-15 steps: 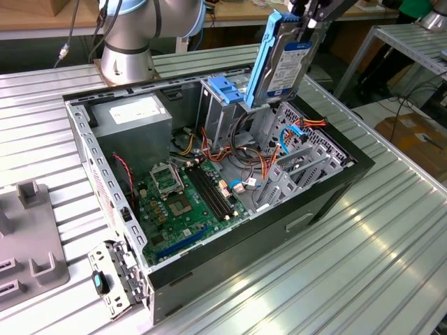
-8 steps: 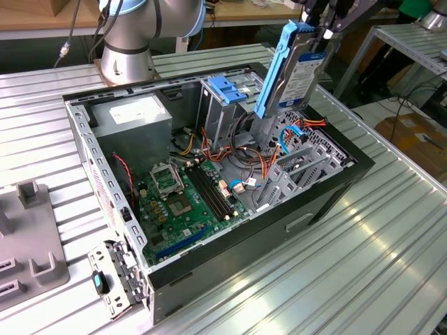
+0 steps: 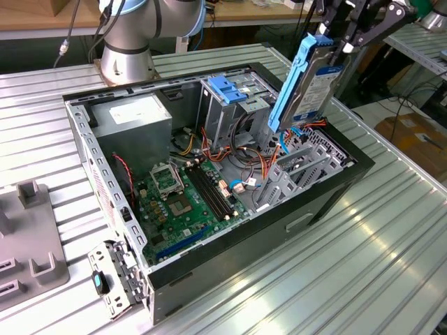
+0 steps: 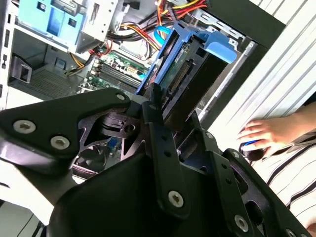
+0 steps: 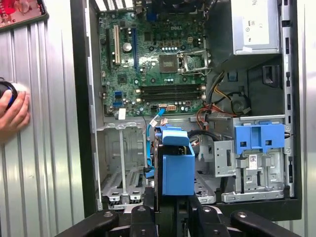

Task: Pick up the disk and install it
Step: 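Pick up the disk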

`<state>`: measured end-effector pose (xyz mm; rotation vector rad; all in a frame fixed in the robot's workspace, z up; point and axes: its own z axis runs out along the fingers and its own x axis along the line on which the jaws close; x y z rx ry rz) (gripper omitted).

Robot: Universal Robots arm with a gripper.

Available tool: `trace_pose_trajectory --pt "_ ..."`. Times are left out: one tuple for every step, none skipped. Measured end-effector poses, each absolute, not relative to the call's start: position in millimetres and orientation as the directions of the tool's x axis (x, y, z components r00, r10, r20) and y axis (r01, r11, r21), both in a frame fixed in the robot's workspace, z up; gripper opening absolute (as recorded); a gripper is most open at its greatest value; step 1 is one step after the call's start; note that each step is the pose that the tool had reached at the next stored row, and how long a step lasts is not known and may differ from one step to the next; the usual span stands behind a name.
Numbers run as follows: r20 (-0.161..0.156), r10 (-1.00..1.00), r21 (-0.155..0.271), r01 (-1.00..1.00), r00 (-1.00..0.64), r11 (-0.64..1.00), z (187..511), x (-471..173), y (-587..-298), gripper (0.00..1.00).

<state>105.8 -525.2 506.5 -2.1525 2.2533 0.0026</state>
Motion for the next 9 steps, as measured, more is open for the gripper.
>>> trace_pose_trajectory --pt "-0.019 -0.999 -0.016 -0.999 -0.046 0.046 506.6 105.9 -529.0 0.35" --pt "-0.019 -0.999 -0.016 -0.999 -0.046 0.046 506.6 106.0 -531.4 0.35" --pt "-0.019 -0.999 -0.016 -0.999 -0.046 0.046 506.5 106.1 -534.8 0.35" --pt "-0.019 -0.999 -0.016 -0.999 -0.046 0.046 506.5 106.2 -537.2 0.35" --pt "-0.018 -0.999 -0.016 -0.999 -0.046 0.046 506.6 106.3 -541.3 0.35" --pt "-0.018 -0.999 -0.016 -0.999 -0.046 0.046 506.5 106.5 -546.6 0.35" --pt "-0.017 -0.999 -0.016 -0.999 -0.046 0.046 506.5 106.6 -551.8 0.35" --pt "-0.017 -0.999 -0.016 -0.999 -0.046 0.046 506.6 106.7 -554.3 0.35" --pt "-0.017 -0.999 -0.016 -0.999 -0.046 0.046 506.6 106.7 -554.8 0.35"
